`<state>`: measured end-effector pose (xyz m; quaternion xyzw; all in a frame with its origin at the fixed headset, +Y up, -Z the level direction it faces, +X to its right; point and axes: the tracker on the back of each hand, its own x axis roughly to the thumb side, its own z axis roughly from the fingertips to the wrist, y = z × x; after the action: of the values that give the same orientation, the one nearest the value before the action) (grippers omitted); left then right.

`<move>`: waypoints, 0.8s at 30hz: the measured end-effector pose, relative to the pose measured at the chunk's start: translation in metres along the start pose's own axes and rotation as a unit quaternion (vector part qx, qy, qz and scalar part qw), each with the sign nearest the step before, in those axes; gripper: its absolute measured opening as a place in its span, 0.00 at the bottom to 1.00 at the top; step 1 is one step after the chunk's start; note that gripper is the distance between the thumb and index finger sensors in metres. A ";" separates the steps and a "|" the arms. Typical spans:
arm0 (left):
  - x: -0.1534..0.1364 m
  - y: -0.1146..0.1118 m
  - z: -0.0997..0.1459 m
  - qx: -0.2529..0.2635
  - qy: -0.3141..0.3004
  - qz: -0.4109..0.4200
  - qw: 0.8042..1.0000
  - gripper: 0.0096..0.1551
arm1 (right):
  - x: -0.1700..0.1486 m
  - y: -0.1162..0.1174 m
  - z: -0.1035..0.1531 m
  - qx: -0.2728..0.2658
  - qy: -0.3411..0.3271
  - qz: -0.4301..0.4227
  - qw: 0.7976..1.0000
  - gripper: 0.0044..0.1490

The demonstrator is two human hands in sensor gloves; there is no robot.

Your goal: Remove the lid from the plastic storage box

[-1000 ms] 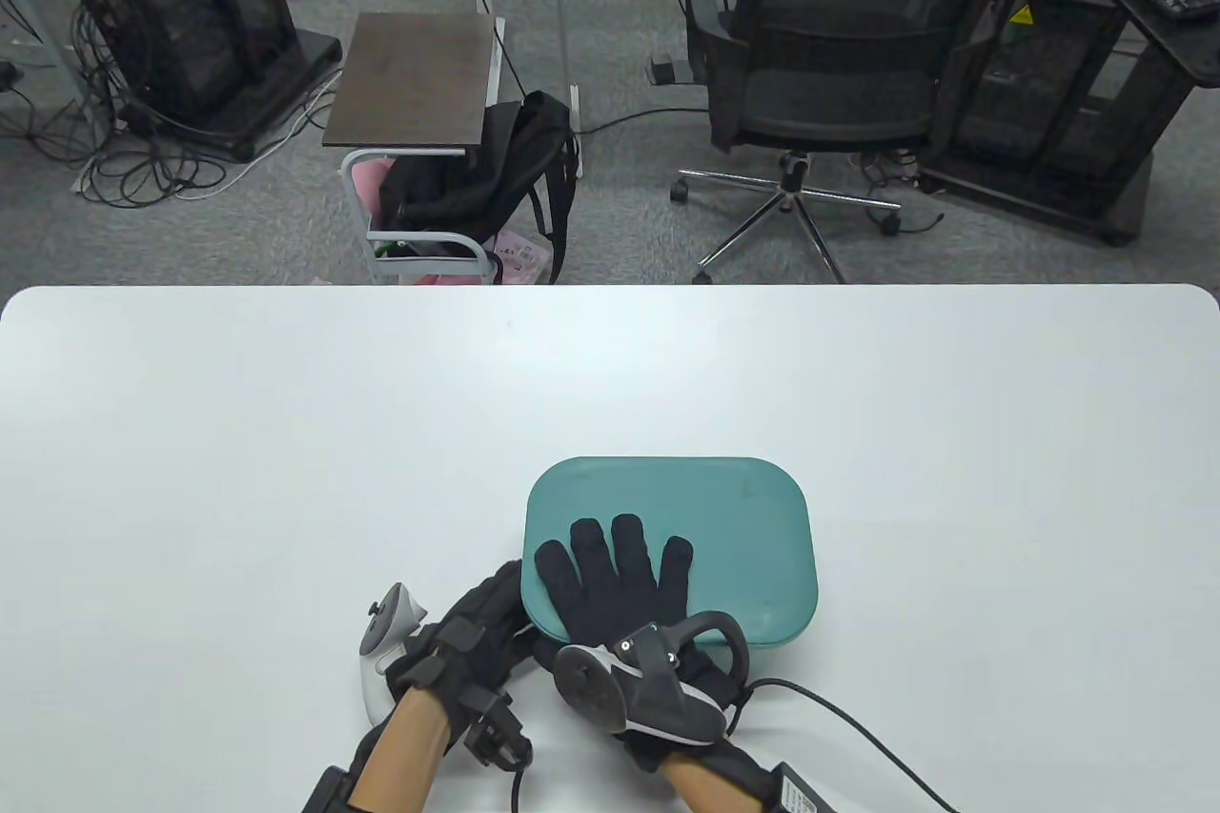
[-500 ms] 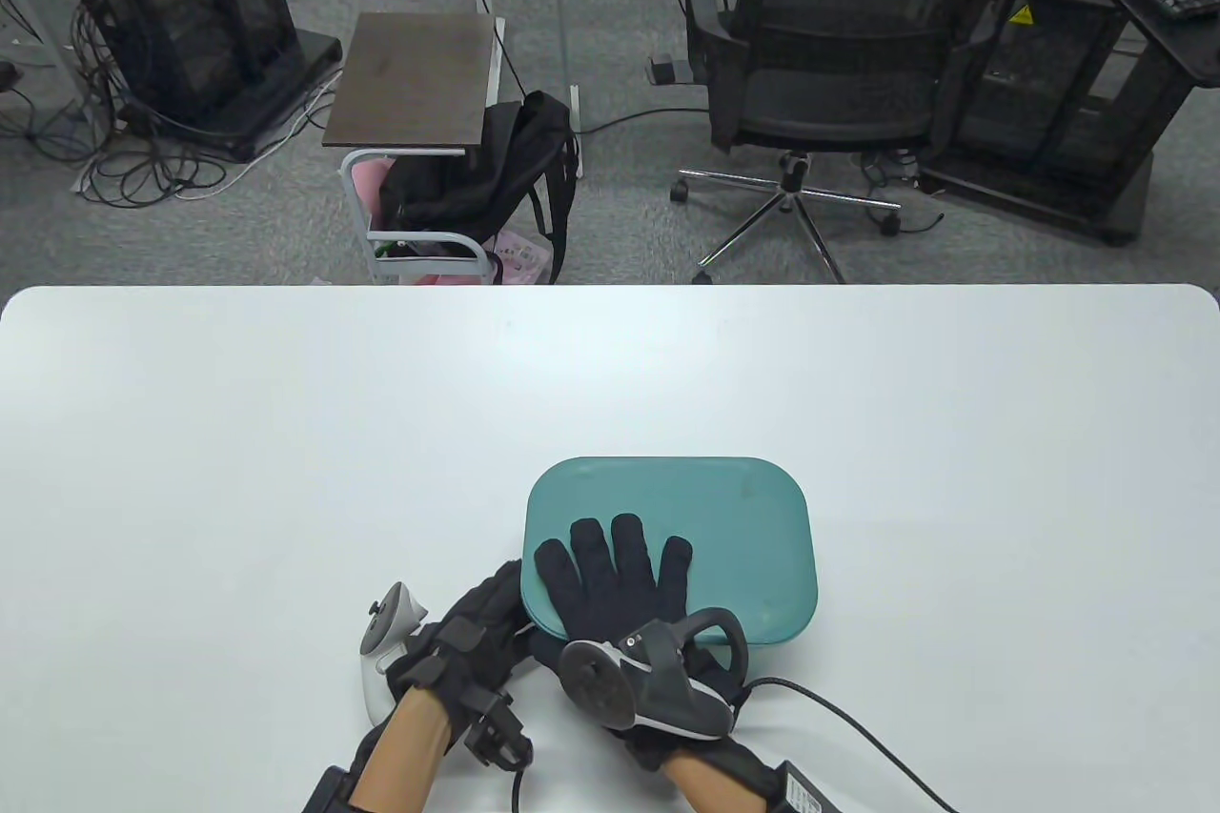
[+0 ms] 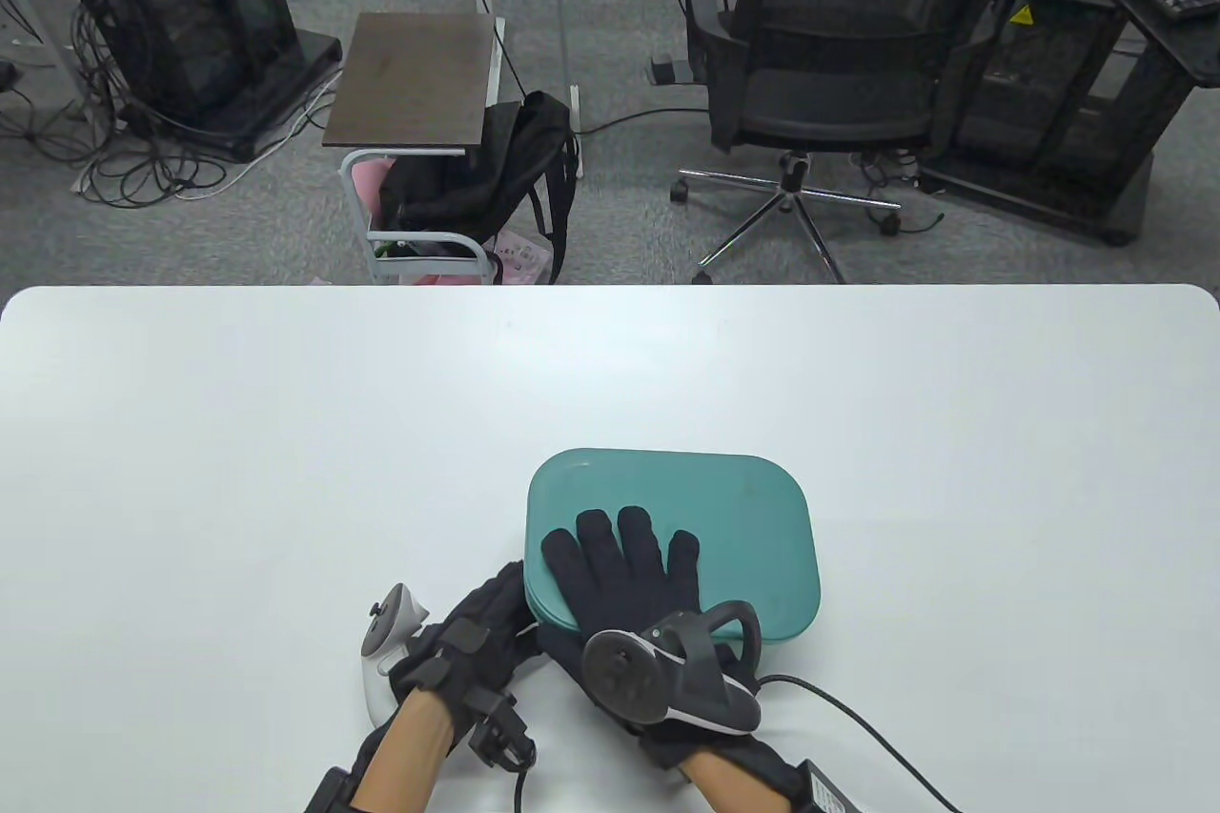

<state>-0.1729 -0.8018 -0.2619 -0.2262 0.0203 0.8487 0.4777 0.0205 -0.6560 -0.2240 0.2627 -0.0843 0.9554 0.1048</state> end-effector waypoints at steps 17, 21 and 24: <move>-0.002 -0.002 0.001 0.012 -0.003 -0.005 1.000 0.25 | -0.029 -0.080 0.024 -0.195 0.014 0.010 0.981 0.31; -0.002 -0.001 0.000 0.013 -0.003 -0.001 1.000 0.25 | -0.044 -0.105 0.033 -0.231 0.026 -0.016 0.972 0.31; -0.002 -0.001 0.000 0.015 -0.004 -0.006 1.000 0.25 | -0.057 -0.123 0.042 -0.263 0.037 -0.028 0.964 0.31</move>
<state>-0.1714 -0.8031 -0.2604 -0.2154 0.0300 0.8464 0.4861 0.1189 -0.5559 -0.2048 0.1930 -0.3215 0.9052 0.1999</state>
